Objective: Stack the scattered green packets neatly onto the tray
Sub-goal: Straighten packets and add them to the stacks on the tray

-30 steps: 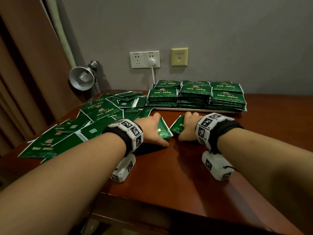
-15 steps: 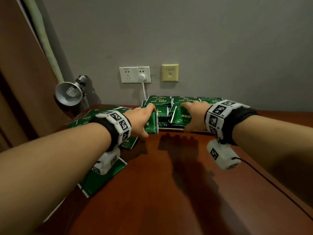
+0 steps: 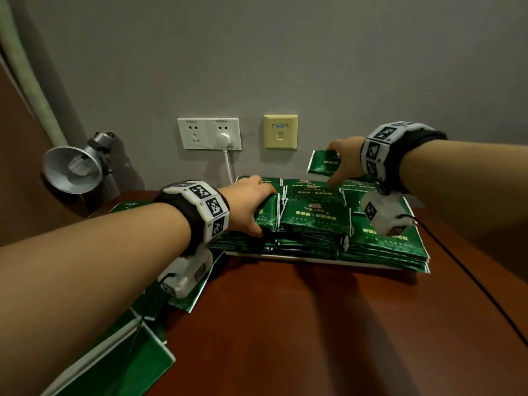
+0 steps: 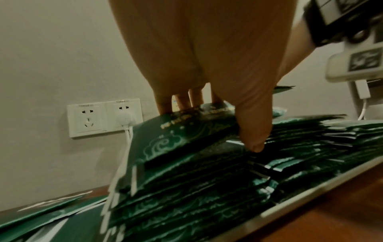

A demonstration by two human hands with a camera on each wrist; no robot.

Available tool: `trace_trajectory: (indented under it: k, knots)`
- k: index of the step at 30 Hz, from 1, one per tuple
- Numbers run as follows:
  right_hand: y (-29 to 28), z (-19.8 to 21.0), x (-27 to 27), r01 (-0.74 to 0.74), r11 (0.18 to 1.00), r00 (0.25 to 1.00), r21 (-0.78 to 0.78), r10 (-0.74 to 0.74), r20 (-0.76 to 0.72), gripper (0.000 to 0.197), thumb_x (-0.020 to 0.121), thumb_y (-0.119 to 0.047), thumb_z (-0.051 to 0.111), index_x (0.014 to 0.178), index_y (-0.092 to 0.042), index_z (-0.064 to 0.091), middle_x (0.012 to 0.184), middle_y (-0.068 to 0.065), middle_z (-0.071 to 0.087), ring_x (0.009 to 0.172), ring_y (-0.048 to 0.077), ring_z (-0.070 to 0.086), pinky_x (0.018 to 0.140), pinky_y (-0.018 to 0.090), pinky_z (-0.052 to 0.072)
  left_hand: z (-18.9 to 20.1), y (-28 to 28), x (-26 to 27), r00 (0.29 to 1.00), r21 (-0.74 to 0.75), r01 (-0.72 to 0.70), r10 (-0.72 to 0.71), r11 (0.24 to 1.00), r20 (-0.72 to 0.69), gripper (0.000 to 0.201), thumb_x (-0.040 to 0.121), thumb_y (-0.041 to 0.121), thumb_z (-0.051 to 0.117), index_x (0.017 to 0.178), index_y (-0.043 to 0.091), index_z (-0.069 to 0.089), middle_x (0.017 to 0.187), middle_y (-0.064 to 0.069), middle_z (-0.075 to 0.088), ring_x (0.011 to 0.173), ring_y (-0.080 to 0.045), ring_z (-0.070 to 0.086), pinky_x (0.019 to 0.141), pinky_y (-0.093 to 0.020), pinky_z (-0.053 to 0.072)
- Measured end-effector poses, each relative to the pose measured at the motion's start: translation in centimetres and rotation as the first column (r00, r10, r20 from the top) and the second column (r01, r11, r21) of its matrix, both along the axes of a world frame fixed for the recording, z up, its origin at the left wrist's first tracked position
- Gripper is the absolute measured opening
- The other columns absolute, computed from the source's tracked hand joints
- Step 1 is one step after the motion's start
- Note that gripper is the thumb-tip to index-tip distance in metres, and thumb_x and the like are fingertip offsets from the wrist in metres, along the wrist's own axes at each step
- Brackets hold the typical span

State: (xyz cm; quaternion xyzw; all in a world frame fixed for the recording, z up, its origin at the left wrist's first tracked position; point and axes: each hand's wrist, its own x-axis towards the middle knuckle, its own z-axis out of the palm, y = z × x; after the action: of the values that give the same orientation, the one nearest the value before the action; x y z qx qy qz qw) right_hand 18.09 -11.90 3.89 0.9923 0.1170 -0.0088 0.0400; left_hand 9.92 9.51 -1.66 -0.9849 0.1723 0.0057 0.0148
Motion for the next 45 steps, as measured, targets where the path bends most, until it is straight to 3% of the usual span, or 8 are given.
trace_trajectory:
  k: [10,14,18,22,33,39,43,45]
  knots:
    - [3.5,-2.8,7.6,-0.105,0.993,0.986,-0.046,0.098,-0.136,0.07,0.08,-0.037,0.076,0.139,-0.013,0.046,0.125,0.01,0.06,0.111,0.028,0.058,0.091,0.035,0.047,-1.2,0.5,2.8,0.999,-0.002,0.04,-0.04,0.999,-0.032,0.092,0.071,0.041,0.082,0.147,0.033,0.031,0.132,0.001,0.038,0.124,-0.018,0.033,0.103,-0.033,0.039]
    - [4.4,-3.0,9.2,-0.129,0.99,0.983,-0.065,0.119,-0.138,0.073,0.08,-0.036,0.075,0.142,-0.015,0.044,0.131,0.009,0.057,0.117,0.028,0.055,0.097,0.036,0.045,-1.2,0.6,3.1,0.998,0.016,0.05,-0.049,0.999,-0.036,0.092,0.07,0.042,0.082,0.146,0.034,0.031,0.133,0.002,0.038,0.125,-0.017,0.033,0.101,-0.032,0.037]
    - [4.8,-2.9,9.5,-0.13,0.988,0.981,-0.079,0.116,-0.157,0.09,0.079,-0.046,0.074,0.151,-0.021,0.026,0.15,0.006,0.04,0.133,0.029,0.043,0.109,0.043,0.038,-1.2,0.7,3.1,0.998,0.008,0.044,-0.044,0.999,-0.04,0.094,0.07,0.043,0.082,0.147,0.033,0.029,0.133,0.001,0.039,0.125,-0.017,0.033,0.101,-0.032,0.036]
    - [4.8,-2.4,8.3,-0.163,0.981,0.98,-0.104,0.148,-0.135,0.077,0.086,-0.041,0.068,0.15,-0.024,0.029,0.151,0.004,0.039,0.134,0.027,0.043,0.11,0.043,0.037,-1.0,0.6,2.3,0.999,-0.011,0.029,-0.03,1.0,-0.024,0.095,0.071,0.044,0.081,0.149,0.032,0.028,0.137,0.001,0.037,0.127,-0.018,0.034,0.103,-0.032,0.038]
    - [6.1,0.1,-3.5,-0.282,0.958,0.958,-0.051,0.278,-0.077,0.061,0.093,-0.031,0.062,0.147,-0.023,0.037,0.141,0.004,0.051,0.126,0.025,0.05,0.106,0.035,0.04,-0.5,1.4,-5.4,0.996,0.014,-0.089,0.088,0.996,0.027,0.093,0.073,0.052,0.076,0.149,0.028,0.028,0.137,-0.003,0.04,0.126,-0.021,0.038,0.103,-0.036,0.04]
    - [10.0,-2.8,-13.2,-0.432,0.901,0.9,-0.03,0.43,-0.067,0.058,0.091,-0.032,0.062,0.145,-0.021,0.042,0.137,0.002,0.053,0.122,0.022,0.052,0.097,0.031,0.042,-1.1,5.4,-13.6,0.974,0.005,-0.227,0.227,0.974,0.024,0.079,0.079,0.049,0.073,0.145,0.026,0.036,0.134,-0.006,0.042,0.127,-0.024,0.038,0.105,-0.04,0.038]
    - [13.2,-6.5,-18.2,-0.475,0.88,0.862,-0.002,0.465,-0.202,0.065,0.084,-0.049,0.063,0.139,-0.017,0.05,0.134,0.005,0.057,0.119,0.025,0.056,0.099,0.033,0.045,-2.4,8.7,-19.1,0.912,0.139,-0.399,0.408,0.906,-0.04,0.074,0.081,0.049,0.071,0.143,0.024,0.039,0.133,-0.011,0.042,0.127,-0.03,0.039,0.103,-0.04,0.04]
    - [14.6,-8.3,-20.2,-0.471,0.882,0.843,0.016,0.455,-0.285,0.068,0.075,-0.055,0.066,0.13,-0.016,0.059,0.124,0.006,0.064,0.106,0.024,0.063,0.089,0.034,0.052,-3.4,10.1,-21.4,0.862,0.208,-0.483,0.504,0.851,-0.061,0.077,0.081,0.051,0.07,0.143,0.021,0.037,0.137,-0.015,0.038,0.128,-0.033,0.038,0.103,-0.042,0.041]
